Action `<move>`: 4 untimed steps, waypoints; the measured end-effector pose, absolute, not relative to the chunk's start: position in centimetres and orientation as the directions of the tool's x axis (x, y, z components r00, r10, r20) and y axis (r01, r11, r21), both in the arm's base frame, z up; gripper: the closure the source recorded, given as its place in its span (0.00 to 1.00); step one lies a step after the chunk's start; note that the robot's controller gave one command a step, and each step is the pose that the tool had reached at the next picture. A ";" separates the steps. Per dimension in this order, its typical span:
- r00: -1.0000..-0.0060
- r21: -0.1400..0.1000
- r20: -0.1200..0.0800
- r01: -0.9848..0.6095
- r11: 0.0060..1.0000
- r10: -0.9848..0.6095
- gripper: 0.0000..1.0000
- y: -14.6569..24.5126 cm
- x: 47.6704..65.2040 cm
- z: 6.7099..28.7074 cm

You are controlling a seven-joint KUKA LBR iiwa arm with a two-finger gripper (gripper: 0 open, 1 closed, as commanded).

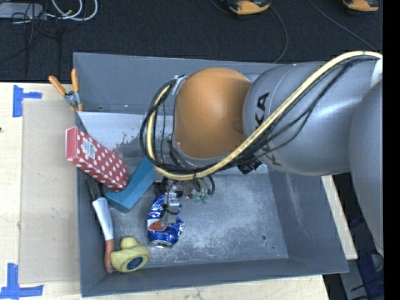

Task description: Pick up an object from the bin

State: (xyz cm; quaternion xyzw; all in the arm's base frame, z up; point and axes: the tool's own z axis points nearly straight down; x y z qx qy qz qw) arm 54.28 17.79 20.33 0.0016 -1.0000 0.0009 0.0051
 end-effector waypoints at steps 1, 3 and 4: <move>-1.000 0.000 0.002 0.001 1.000 0.001 0.00 17.7 54.4 20.8; -0.999 -0.005 0.015 0.043 0.999 0.043 0.00 11.7 50.8 13.6; -0.998 0.001 0.003 -0.069 0.998 -0.069 0.00 14.1 50.2 9.9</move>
Offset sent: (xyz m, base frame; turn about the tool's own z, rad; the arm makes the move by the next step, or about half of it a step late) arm -0.0341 -0.0585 -0.0607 0.0126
